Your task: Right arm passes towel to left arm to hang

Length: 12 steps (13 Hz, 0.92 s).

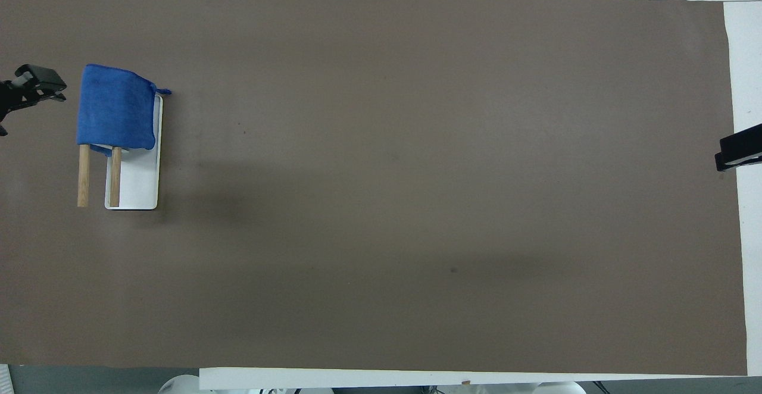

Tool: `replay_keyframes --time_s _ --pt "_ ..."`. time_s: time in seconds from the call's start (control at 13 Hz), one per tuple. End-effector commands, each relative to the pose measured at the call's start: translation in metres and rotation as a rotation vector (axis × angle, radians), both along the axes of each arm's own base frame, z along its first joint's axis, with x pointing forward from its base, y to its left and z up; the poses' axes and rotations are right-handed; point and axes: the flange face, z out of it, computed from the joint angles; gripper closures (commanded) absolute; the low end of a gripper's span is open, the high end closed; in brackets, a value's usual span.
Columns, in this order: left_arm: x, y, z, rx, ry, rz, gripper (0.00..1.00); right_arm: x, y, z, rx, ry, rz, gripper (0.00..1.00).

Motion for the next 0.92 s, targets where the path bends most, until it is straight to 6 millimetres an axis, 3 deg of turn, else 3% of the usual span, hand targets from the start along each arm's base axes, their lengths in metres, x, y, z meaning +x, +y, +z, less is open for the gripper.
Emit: replay_keyframes --time_s 0.0,0.08,0.23,0.38,0.62,0.85 --pt "0.012 -0.025 0.031 -0.082 0.097 -0.079 0.00 0.001 0.002 -0.002 0.001 0.003 0.026 0.00" --pt "0.015 -0.028 0.047 -0.116 0.180 -0.188 0.00 0.001 0.004 -0.002 0.001 0.003 0.031 0.00" --pt "0.014 -0.018 0.059 -0.129 0.244 -0.401 0.00 0.000 0.005 -0.001 0.002 0.000 0.034 0.00" --pt "0.017 0.025 0.051 -0.124 0.264 -0.535 0.00 0.000 0.006 -0.001 0.009 0.000 0.037 0.00" --pt "0.019 0.054 0.054 -0.115 0.256 -0.508 0.00 -0.002 0.001 -0.001 0.023 0.006 0.027 0.00" --pt "0.019 0.061 0.054 -0.089 0.257 -0.490 0.00 -0.002 0.001 -0.002 0.023 0.012 0.026 0.00"
